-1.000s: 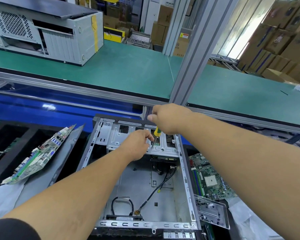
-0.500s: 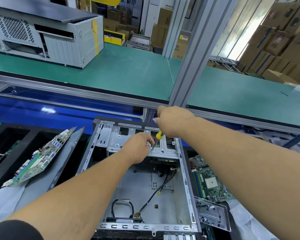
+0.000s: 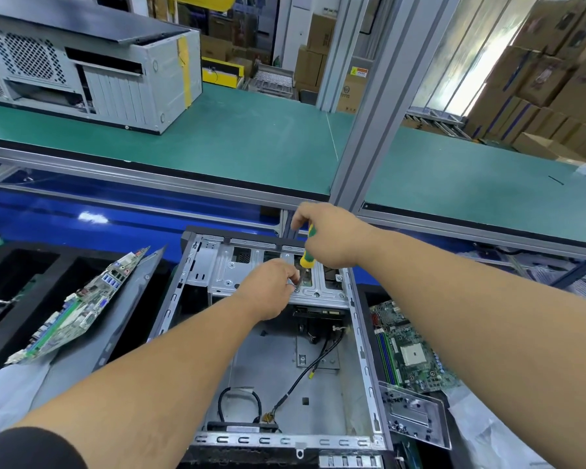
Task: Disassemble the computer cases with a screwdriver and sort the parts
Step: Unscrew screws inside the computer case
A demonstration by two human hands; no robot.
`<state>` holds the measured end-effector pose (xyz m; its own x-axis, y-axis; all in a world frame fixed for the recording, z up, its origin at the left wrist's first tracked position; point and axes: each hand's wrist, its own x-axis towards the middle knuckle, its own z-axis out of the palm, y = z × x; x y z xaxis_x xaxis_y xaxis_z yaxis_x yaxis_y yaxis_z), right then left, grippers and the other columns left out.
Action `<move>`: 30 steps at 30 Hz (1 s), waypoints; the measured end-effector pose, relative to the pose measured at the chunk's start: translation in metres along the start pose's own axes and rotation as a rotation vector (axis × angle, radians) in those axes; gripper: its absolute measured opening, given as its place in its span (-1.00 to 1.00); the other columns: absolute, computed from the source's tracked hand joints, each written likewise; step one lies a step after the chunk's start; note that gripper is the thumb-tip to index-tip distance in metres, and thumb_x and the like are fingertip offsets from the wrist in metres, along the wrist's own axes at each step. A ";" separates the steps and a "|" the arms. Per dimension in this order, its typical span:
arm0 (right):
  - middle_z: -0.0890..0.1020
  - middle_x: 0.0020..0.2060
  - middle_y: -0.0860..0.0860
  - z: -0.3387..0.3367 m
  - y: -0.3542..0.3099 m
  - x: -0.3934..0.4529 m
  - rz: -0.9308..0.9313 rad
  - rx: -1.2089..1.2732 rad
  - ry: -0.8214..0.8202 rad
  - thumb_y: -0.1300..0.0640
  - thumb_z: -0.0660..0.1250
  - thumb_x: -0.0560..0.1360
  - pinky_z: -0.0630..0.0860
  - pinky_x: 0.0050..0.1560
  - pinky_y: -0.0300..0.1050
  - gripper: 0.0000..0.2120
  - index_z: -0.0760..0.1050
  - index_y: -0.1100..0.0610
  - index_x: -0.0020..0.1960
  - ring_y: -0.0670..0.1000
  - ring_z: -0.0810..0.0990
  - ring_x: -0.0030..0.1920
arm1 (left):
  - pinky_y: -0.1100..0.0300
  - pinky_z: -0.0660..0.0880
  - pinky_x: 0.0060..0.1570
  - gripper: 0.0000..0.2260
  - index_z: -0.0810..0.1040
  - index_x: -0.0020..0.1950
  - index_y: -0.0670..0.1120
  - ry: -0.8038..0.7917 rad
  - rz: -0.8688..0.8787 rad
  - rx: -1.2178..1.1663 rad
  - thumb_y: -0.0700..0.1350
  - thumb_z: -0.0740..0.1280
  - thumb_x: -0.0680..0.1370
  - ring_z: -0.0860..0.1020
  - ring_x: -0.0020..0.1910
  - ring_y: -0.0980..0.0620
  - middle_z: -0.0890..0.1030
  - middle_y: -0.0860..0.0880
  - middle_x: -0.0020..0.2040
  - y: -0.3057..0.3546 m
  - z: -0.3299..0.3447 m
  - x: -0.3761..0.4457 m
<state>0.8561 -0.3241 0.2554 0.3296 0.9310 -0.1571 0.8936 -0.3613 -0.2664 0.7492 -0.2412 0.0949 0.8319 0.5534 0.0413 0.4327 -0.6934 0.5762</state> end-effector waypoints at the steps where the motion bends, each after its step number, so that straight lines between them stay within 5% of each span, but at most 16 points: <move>1: 0.48 0.11 0.03 -0.001 -0.001 -0.001 -0.005 0.024 -0.017 0.25 0.26 0.48 0.44 -0.25 -0.09 -0.68 0.47 -0.09 0.13 0.01 0.53 -0.07 | 0.24 0.38 0.00 -0.88 0.65 0.07 0.02 -0.002 0.000 0.006 -0.13 0.31 0.65 0.51 0.00 0.04 0.47 0.10 0.04 0.000 0.000 0.000; 4: 0.50 0.04 0.04 0.001 -0.003 -0.001 0.066 -0.119 0.016 0.03 0.23 0.56 0.34 -0.28 -0.10 -0.84 0.40 -0.02 0.13 0.00 0.50 -0.12 | 0.22 0.41 0.01 -0.86 0.66 0.06 0.01 -0.010 -0.007 0.004 -0.14 0.31 0.65 0.54 0.03 0.02 0.49 0.09 0.06 0.000 0.000 0.000; 6: 0.50 -0.04 0.02 0.001 -0.002 -0.002 0.133 -0.308 0.053 -0.11 0.16 0.65 0.39 -0.23 -0.05 -0.76 0.37 0.03 0.19 0.07 0.53 -0.07 | 0.22 0.40 0.01 -0.87 0.66 0.05 0.02 -0.011 -0.009 -0.004 -0.15 0.31 0.65 0.53 0.01 0.05 0.49 0.10 0.06 0.000 0.001 0.000; 8: 0.51 -0.06 0.03 0.001 0.000 -0.002 0.102 -0.425 0.058 -0.05 0.17 0.69 0.41 -0.25 -0.04 -0.81 0.39 0.03 0.20 0.10 0.53 -0.07 | 0.23 0.38 0.01 -0.87 0.65 0.06 0.03 -0.005 -0.005 -0.007 -0.14 0.31 0.65 0.49 -0.01 0.09 0.47 0.12 0.05 -0.001 0.002 0.000; 10: 0.53 0.01 0.06 0.001 0.002 -0.002 0.067 -0.242 0.043 0.14 0.25 0.64 0.37 -0.33 -0.07 -0.90 0.35 0.02 0.12 0.04 0.52 -0.15 | 0.23 0.37 -0.01 -0.87 0.65 0.06 0.03 0.004 0.005 0.007 -0.13 0.32 0.65 0.50 -0.01 0.08 0.47 0.12 0.03 -0.002 0.003 0.000; 12: 0.44 0.06 0.05 -0.001 0.004 -0.003 0.042 -0.028 -0.017 0.29 0.25 0.55 0.37 -0.32 -0.09 -0.75 0.37 -0.03 0.09 0.05 0.51 -0.12 | 0.21 0.38 -0.04 -0.89 0.65 0.04 0.03 0.010 0.012 0.025 -0.12 0.33 0.65 0.52 -0.03 0.05 0.48 0.10 0.02 -0.002 0.004 0.001; 17: 0.51 -0.11 0.00 0.000 0.004 -0.002 0.079 -0.169 0.022 -0.06 0.31 0.61 0.32 -0.36 -0.09 -0.78 0.32 0.01 0.12 -0.02 0.49 -0.20 | 0.20 0.40 -0.04 -0.91 0.64 0.04 0.04 0.004 0.015 0.048 -0.09 0.34 0.64 0.51 -0.06 0.06 0.48 0.10 -0.01 -0.003 0.005 0.003; 30: 0.57 -0.19 -0.03 -0.011 0.017 -0.022 0.033 -0.052 0.196 -0.03 0.34 0.62 0.52 -0.32 -0.05 -0.88 0.41 -0.05 0.05 0.01 0.58 -0.24 | 0.16 0.47 -0.07 -0.92 0.61 -0.04 0.08 0.035 0.027 0.015 -0.05 0.35 0.63 0.55 -0.04 0.07 0.50 0.14 -0.02 -0.002 0.012 0.003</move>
<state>0.8670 -0.3505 0.2645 0.4075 0.9129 0.0243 0.8940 -0.3934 -0.2144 0.7544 -0.2435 0.0842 0.8305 0.5503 0.0856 0.4159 -0.7150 0.5620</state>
